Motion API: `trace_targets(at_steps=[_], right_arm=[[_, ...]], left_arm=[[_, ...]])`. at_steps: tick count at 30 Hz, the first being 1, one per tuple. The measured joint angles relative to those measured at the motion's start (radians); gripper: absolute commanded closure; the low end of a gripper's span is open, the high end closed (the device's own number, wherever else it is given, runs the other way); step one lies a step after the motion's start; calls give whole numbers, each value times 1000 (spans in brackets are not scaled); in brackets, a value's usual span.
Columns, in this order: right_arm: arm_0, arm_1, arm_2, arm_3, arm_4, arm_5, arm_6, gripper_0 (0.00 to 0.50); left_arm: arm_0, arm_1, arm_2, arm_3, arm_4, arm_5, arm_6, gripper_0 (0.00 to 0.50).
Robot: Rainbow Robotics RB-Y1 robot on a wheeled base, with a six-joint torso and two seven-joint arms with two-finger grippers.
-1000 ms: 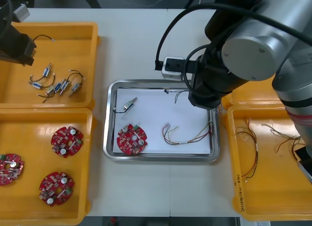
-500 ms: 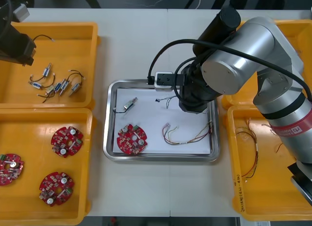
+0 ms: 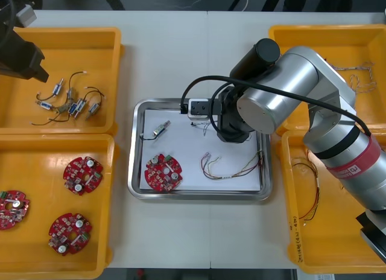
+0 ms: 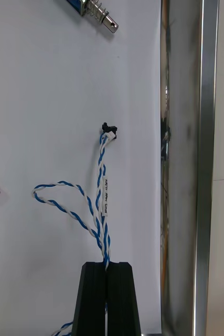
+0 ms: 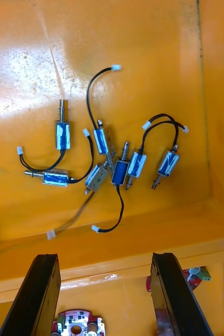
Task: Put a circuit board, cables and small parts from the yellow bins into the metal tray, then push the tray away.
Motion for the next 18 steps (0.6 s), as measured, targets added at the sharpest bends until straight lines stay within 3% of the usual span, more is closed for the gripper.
trace_targets(at_steps=[5, 18], right_arm=[[19, 0, 0, 41, 4, -63, 0, 500], [42, 0, 0, 69, 73, -98, 0, 500]], left_arm=[[0, 0, 0, 0, 0, 0, 0, 0], [0, 1, 0, 0, 0, 0, 0, 0]])
